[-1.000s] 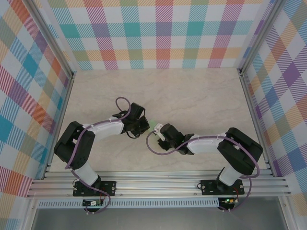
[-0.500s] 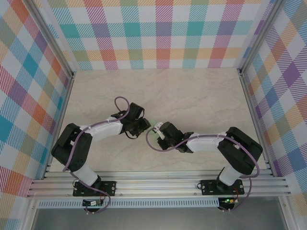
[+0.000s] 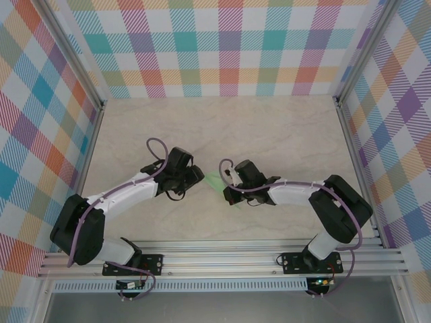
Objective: Fold a paper plane with a square sheet of paper (pick it up from the middle)
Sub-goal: Fold the wing for the fifth time at the center of the table.
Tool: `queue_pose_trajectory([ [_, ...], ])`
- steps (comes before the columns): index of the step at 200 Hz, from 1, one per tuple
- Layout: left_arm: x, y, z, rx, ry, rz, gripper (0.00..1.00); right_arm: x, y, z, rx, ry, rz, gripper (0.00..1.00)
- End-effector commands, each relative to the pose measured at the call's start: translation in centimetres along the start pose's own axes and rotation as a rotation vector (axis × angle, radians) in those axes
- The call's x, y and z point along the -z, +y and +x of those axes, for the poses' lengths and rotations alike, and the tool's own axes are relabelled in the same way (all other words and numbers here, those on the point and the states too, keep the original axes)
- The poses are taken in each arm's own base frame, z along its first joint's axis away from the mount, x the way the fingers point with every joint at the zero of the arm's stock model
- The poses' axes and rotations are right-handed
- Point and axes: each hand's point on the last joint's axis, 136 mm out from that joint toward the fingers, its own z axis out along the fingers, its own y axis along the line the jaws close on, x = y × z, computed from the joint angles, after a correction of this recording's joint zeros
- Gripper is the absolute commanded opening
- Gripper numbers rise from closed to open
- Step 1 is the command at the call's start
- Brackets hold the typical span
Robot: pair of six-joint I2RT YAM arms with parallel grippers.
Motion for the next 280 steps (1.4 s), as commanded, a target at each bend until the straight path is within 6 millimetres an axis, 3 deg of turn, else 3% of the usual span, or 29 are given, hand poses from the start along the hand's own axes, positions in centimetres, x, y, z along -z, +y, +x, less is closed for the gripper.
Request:
queue_pose_trajectory([
  [1,0.1,-0.2,0.0,0.005,0.003,0.040,0.62,0.5,1.9,-0.9,-0.095,0.011,-0.152,0.00],
  [40,-0.4,-1.4,0.5,-0.018,0.016,0.111,0.58,0.3,1.4,-1.0,-0.162,0.039,-0.198,0.00],
  [123,-1.7,-1.5,2.2,-0.040,0.047,0.128,0.54,-1.1,0.9,-0.2,-0.272,0.090,-0.237,0.00],
  [169,-1.9,-2.9,3.0,-0.081,0.043,0.215,0.54,-0.7,0.8,-0.5,-0.372,0.093,-0.325,0.00],
  [223,-2.5,-5.2,3.8,-0.106,0.036,0.338,0.51,-1.4,-0.9,0.9,-0.491,0.150,-0.291,0.00],
  [280,-3.8,-6.1,4.2,-0.078,0.067,0.386,0.44,-1.6,-1.8,1.4,-0.586,0.182,-0.308,0.00],
])
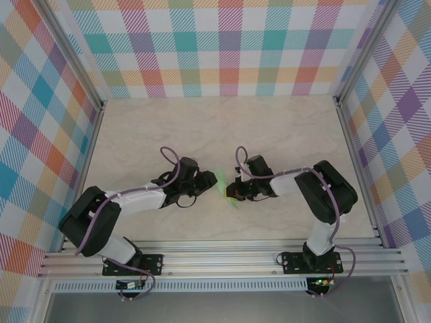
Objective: Fold a paper plane with a square sheet of paper (pick it up from the middle)
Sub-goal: Fold the wing for the fifth time at the center of the table.
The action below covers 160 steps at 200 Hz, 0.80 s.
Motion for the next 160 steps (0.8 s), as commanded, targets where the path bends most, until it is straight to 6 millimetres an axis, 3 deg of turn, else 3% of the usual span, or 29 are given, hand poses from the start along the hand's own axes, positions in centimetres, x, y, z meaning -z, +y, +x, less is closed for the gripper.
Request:
queue_pose_trajectory([
  [1,-0.7,-0.9,0.4,0.010,0.012,0.064,0.44,0.0,-0.6,0.6,-0.076,0.035,-0.026,0.00],
  [58,-1.8,-1.8,0.6,0.009,0.032,0.113,0.44,0.2,-1.5,0.6,-0.150,0.045,-0.031,0.00],
  [134,-3.3,-3.4,1.5,-0.059,0.070,0.149,0.45,0.8,-0.2,0.1,-0.166,0.047,-0.092,0.00],
  [160,-3.9,-4.0,1.4,-0.069,0.072,0.165,0.46,0.8,-0.6,0.2,-0.179,0.050,-0.082,0.00],
])
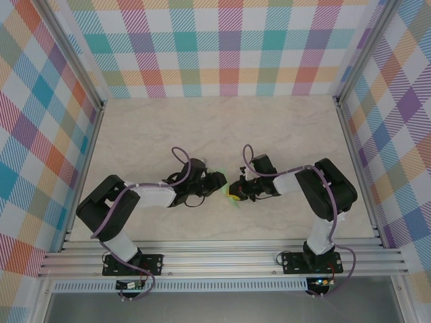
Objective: Fold a paper plane with a square sheet of paper (pick it up from the middle)
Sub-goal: Fold the wing for the fifth time at the center of the table.
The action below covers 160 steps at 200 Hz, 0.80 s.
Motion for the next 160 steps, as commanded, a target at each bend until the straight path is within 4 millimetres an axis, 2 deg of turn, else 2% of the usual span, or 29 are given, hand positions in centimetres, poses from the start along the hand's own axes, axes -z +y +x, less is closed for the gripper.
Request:
queue_pose_trajectory([
  [1,-0.7,-2.2,-0.4,-0.047,-0.002,0.066,0.46,0.1,-0.4,0.4,-0.024,0.017,-0.009,0.00],
  [42,-1.7,-2.3,-0.7,-0.053,0.000,0.074,0.46,0.1,-0.9,0.4,-0.033,0.014,0.002,0.00],
  [114,-3.6,0.0,-1.0,-0.046,0.002,-0.001,0.46,0.0,-1.6,0.6,-0.043,0.016,0.025,0.01],
  [160,-3.9,1.2,-0.8,-0.046,0.014,-0.051,0.46,0.3,-2.1,0.8,-0.044,0.007,0.051,0.05],
])
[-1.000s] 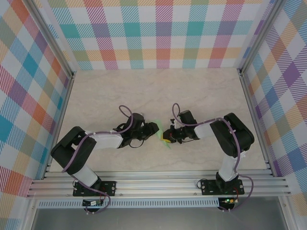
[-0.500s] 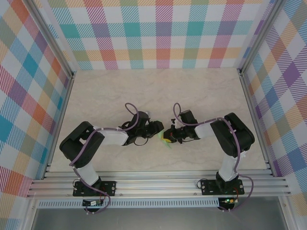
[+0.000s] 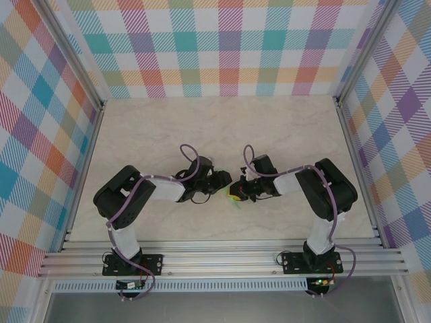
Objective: Fold a paper plane with a square sheet of paper (pick it up from the middle)
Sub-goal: Fold the wing for the fifth time at the center of the table.
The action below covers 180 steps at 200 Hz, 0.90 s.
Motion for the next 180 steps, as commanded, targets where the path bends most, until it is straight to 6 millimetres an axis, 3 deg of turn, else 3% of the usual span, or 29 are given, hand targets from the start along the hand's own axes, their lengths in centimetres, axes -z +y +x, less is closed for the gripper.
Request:
queue_pose_trajectory([
  [1,-0.5,0.6,-0.4,-0.026,-0.008,-0.037,0.46,0.2,-1.8,0.8,-0.033,0.012,0.047,0.05],
  [44,-0.7,1.8,0.2,-0.025,0.017,-0.080,0.45,1.1,-1.4,1.4,0.005,0.015,0.067,0.11],
  [89,-0.9,1.5,0.2,-0.027,0.025,-0.074,0.45,1.5,-1.8,2.1,0.024,0.024,0.089,0.12],
  [136,-1.1,1.7,0.3,-0.023,0.033,-0.078,0.45,1.6,-4.1,2.5,-0.015,0.019,0.175,0.04],
  [180,-1.1,1.8,0.5,-0.020,0.040,-0.081,0.44,2.3,-2.0,2.7,0.101,0.020,0.129,0.28],
])
